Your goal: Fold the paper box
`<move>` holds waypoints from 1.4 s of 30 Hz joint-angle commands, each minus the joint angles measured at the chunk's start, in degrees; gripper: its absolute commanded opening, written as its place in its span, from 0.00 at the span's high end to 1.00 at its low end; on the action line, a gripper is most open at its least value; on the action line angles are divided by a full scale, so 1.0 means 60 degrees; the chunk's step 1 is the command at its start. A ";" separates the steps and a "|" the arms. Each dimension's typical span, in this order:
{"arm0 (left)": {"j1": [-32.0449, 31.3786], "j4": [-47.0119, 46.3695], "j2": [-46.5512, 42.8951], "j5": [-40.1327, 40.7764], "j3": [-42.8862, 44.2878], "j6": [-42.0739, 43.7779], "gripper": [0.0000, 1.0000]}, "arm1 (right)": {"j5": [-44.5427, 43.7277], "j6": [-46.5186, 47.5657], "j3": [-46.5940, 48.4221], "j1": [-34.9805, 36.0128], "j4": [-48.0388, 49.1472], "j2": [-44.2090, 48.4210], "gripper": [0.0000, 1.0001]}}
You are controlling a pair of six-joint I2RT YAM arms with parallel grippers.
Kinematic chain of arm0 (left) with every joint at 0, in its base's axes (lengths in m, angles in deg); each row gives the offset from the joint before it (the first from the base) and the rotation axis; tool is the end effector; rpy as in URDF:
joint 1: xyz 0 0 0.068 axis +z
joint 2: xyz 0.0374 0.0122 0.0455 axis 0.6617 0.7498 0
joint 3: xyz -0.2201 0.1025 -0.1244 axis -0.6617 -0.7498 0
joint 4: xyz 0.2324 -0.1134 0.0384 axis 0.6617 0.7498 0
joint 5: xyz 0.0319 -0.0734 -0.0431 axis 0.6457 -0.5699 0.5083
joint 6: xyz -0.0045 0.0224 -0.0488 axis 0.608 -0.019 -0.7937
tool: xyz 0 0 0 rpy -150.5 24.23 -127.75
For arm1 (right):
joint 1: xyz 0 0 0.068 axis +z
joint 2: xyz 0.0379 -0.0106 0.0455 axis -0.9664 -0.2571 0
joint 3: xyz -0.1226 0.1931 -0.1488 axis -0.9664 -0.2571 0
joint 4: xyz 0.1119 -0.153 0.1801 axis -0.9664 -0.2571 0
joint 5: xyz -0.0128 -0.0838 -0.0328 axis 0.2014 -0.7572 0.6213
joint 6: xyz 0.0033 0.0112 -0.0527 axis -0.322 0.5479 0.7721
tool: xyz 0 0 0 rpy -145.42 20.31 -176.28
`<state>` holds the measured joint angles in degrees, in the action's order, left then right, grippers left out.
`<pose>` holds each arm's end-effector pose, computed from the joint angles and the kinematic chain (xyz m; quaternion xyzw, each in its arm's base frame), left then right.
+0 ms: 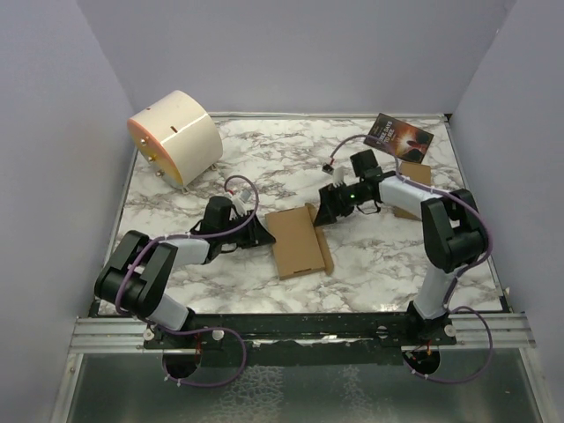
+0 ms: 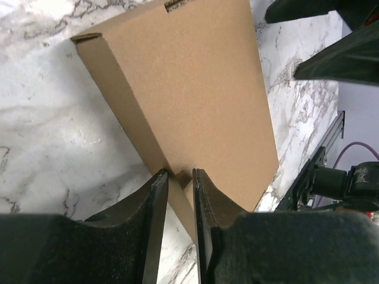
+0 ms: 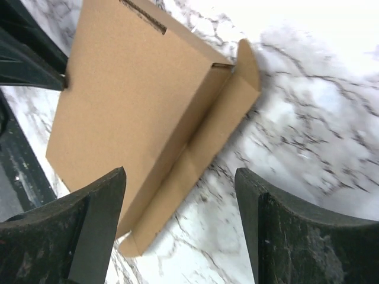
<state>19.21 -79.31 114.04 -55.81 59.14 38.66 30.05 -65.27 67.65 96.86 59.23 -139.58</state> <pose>0.2343 -0.1167 0.1354 -0.0189 0.8605 -0.4490 0.2400 0.3254 0.1544 0.1649 -0.2763 0.8772 0.3610 0.1546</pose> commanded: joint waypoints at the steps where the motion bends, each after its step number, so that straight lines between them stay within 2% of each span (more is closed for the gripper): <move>1: -0.0018 0.0521 0.0147 0.0042 0.0464 0.0742 0.73 | 0.2332 0.0966 -0.0136 -0.0982 -0.0050 0.0709 0.26; 5: 0.0031 0.0964 0.0257 0.0119 0.0822 0.1113 0.71 | 0.2173 0.2204 -0.0554 -0.1092 0.0414 0.1192 0.32; 7: 0.0053 0.1155 0.0413 0.0092 0.1058 0.1276 0.71 | 0.2008 0.2692 -0.0792 -0.1092 0.0911 0.1358 0.42; 8: 0.0068 0.1276 0.0502 0.0090 0.1208 0.1377 0.70 | 0.2014 0.2992 -0.0810 -0.1092 0.1083 0.1394 0.44; 11: 0.0095 0.1541 0.0823 0.0110 0.1631 0.1596 0.70 | 0.2765 0.4412 -0.0487 -0.1102 0.1314 0.1111 0.48; 13: 0.0114 0.1695 0.1007 0.0167 0.1914 0.1707 0.70 | 0.3025 0.5224 0.0286 -0.1114 0.0787 0.0445 0.46; 16: 0.0127 0.1972 0.1290 0.0337 0.2354 0.1951 0.69 | 0.3633 0.4676 0.2477 -0.1388 -0.1069 -0.1285 0.47; 18: 0.0140 0.2037 0.1508 0.0355 0.2601 0.2023 0.69 | 0.4263 0.4477 0.3449 -0.1549 -0.2145 -0.2233 0.52; 23: 0.0143 0.2023 0.2130 0.0268 0.3146 0.2128 0.69 | 0.3669 0.3758 0.2329 -0.1590 -0.0879 -0.2015 0.45; 28: 0.0143 0.1989 0.2608 0.0208 0.3636 0.2070 0.69 | 0.3172 0.3645 0.2146 -0.1729 -0.0858 -0.2064 0.43; 35: 0.0143 0.1999 0.2670 0.0200 0.3743 0.2055 0.69 | 0.2324 0.4231 0.1357 -0.1869 -0.0767 -0.1462 0.48; 42: 0.0143 0.1960 0.2543 0.0192 0.3583 0.2008 0.69 | 0.2132 0.4211 0.1144 -0.1874 -0.0675 -0.1575 0.61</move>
<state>19.72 -68.05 129.12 -54.93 81.10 49.78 44.98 -40.64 74.92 85.87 53.57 -150.13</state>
